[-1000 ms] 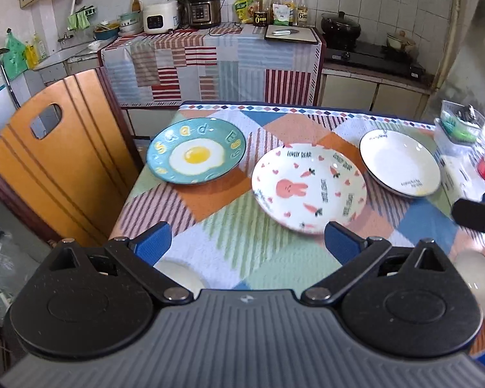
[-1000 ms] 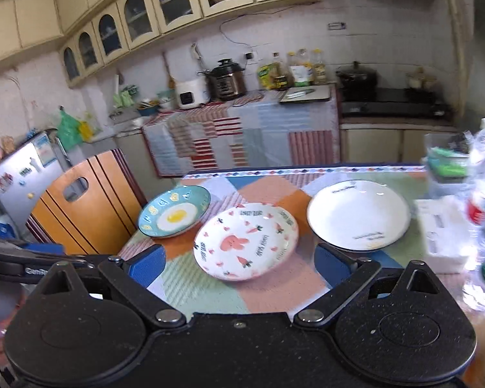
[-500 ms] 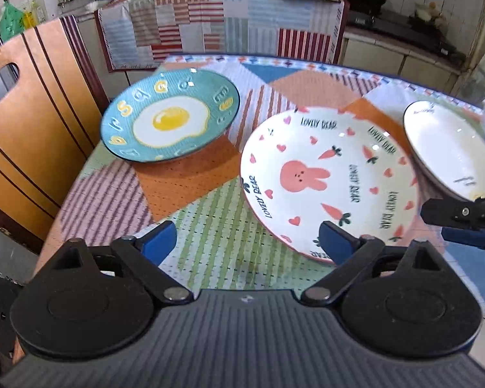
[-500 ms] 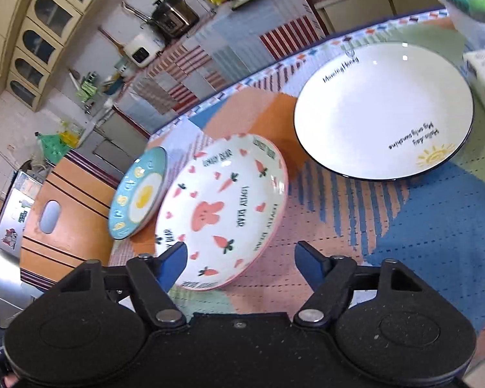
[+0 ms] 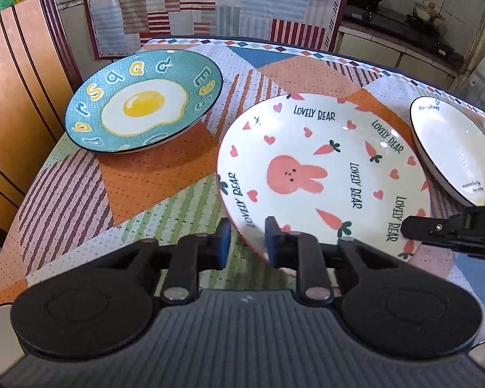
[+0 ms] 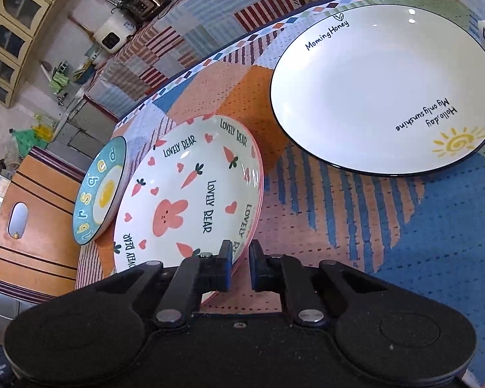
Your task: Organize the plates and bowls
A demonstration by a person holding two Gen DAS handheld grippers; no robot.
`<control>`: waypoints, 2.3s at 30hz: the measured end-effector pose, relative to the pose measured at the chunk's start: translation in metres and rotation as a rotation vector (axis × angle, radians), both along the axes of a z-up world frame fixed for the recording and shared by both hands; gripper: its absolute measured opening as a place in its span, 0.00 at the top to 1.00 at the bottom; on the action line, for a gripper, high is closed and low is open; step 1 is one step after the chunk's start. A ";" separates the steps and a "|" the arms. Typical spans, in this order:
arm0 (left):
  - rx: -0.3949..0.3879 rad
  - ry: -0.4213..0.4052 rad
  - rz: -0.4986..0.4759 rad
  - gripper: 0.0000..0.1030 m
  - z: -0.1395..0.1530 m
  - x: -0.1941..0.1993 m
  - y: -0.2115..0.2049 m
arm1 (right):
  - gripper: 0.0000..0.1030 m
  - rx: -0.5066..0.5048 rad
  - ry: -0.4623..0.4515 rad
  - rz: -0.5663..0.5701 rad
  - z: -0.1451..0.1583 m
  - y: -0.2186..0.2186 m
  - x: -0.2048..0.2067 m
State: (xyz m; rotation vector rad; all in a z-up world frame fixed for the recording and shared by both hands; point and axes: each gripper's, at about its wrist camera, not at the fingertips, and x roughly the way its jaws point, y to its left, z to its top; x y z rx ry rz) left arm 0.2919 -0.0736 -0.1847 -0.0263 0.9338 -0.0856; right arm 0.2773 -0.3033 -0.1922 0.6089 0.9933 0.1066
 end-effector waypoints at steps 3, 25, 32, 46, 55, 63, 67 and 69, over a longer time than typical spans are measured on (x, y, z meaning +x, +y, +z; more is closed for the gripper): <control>-0.009 0.013 0.023 0.81 -0.001 0.005 0.001 | 0.87 -0.031 -0.005 0.009 0.001 0.003 0.003; 0.015 0.054 -0.041 0.99 0.040 -0.039 -0.007 | 0.84 -0.018 -0.053 0.164 0.023 0.012 -0.012; 0.032 0.029 -0.017 0.97 0.043 -0.040 -0.003 | 0.84 -0.049 -0.012 0.155 0.017 0.018 -0.012; 0.066 0.079 -0.048 0.53 0.026 0.028 0.042 | 0.85 -0.042 -0.001 0.139 0.010 0.013 -0.012; -0.042 0.155 -0.073 0.54 0.001 0.053 0.045 | 0.85 -0.055 -0.005 0.145 0.012 0.012 -0.008; -0.138 0.193 -0.052 0.79 -0.008 0.059 0.043 | 0.85 -0.055 0.010 0.145 0.007 0.011 -0.008; -0.110 0.213 -0.065 0.80 -0.003 0.050 0.044 | 0.85 -0.055 0.010 0.172 0.006 0.012 -0.014; -0.077 0.207 -0.077 0.80 0.000 0.042 0.042 | 0.85 -0.058 0.006 0.192 0.006 0.014 -0.018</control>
